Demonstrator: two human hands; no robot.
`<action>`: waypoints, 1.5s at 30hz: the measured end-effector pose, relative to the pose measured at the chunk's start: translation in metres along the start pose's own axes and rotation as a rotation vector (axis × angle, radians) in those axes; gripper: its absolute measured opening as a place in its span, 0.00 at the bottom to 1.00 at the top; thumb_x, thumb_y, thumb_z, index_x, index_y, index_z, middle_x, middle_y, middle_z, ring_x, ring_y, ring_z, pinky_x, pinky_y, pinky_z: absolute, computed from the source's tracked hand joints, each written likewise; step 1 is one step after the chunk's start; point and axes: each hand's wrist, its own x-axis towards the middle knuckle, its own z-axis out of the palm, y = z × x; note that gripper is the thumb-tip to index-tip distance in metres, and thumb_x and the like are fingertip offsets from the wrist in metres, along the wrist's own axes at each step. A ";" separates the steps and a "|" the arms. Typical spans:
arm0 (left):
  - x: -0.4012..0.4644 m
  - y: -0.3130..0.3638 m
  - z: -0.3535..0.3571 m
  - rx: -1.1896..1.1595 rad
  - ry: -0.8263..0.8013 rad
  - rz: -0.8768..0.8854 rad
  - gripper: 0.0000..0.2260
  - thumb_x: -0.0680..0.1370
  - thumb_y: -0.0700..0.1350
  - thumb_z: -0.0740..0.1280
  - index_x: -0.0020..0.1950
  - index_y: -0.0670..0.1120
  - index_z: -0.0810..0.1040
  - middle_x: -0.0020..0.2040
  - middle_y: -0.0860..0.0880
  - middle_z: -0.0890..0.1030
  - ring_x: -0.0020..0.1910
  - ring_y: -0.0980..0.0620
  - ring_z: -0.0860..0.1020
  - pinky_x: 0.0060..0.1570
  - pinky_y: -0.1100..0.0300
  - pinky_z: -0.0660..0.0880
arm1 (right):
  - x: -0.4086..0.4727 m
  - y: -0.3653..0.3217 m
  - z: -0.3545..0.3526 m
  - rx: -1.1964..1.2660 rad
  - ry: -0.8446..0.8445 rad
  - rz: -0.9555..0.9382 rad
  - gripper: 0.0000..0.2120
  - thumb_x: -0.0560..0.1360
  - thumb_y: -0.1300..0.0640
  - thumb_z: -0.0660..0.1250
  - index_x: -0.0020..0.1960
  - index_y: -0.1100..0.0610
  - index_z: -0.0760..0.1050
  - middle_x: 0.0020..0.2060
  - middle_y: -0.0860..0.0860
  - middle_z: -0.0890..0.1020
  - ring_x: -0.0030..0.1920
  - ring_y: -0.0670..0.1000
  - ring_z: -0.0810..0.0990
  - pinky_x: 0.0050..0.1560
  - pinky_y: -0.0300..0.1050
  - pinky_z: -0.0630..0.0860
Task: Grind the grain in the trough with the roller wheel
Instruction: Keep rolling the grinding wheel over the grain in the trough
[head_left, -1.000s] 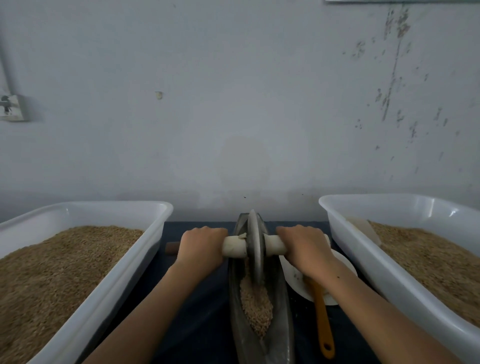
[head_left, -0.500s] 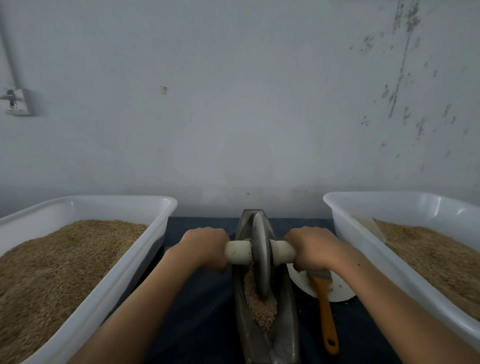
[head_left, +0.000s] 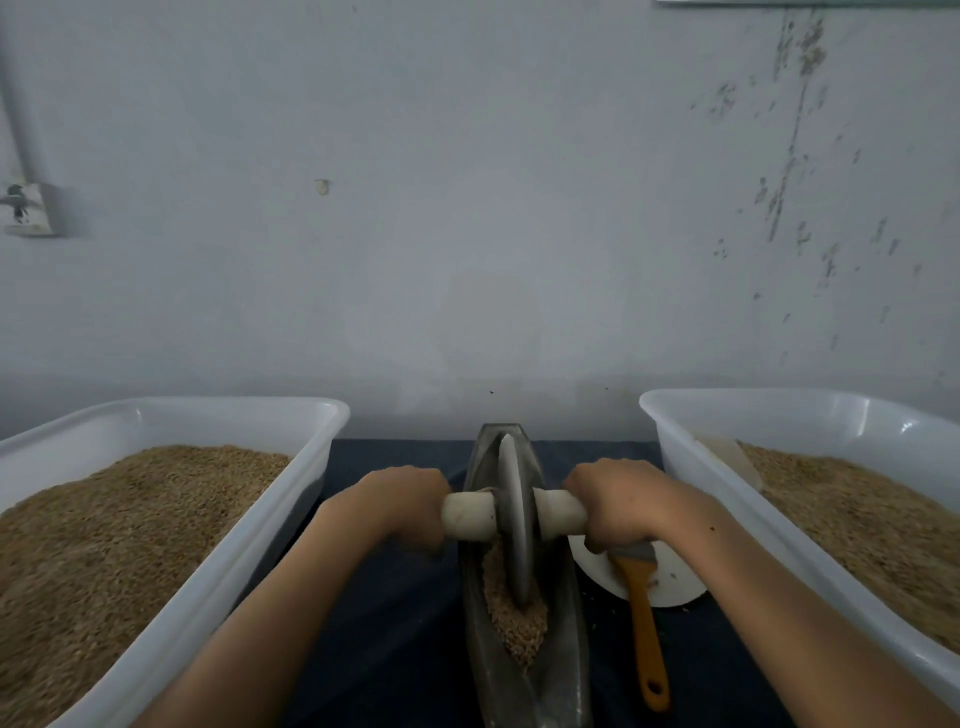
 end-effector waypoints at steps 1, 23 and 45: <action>-0.001 0.000 0.000 -0.028 -0.052 0.005 0.17 0.71 0.47 0.72 0.57 0.45 0.77 0.49 0.47 0.82 0.46 0.50 0.79 0.44 0.59 0.72 | 0.000 0.000 -0.001 0.003 -0.033 0.002 0.12 0.72 0.56 0.69 0.55 0.55 0.75 0.47 0.51 0.80 0.44 0.51 0.78 0.37 0.40 0.69; 0.000 -0.003 -0.001 -0.103 -0.101 0.041 0.15 0.71 0.46 0.71 0.56 0.45 0.77 0.44 0.47 0.82 0.38 0.54 0.78 0.39 0.62 0.73 | 0.003 0.001 0.001 0.033 -0.007 -0.008 0.11 0.70 0.55 0.70 0.52 0.53 0.74 0.40 0.49 0.77 0.40 0.49 0.77 0.32 0.40 0.66; -0.001 0.003 -0.003 0.044 0.036 0.043 0.15 0.69 0.47 0.72 0.55 0.46 0.76 0.44 0.50 0.79 0.42 0.51 0.77 0.42 0.58 0.73 | 0.003 0.001 0.002 0.073 -0.060 0.021 0.11 0.70 0.56 0.71 0.52 0.55 0.76 0.44 0.50 0.80 0.44 0.51 0.80 0.39 0.42 0.72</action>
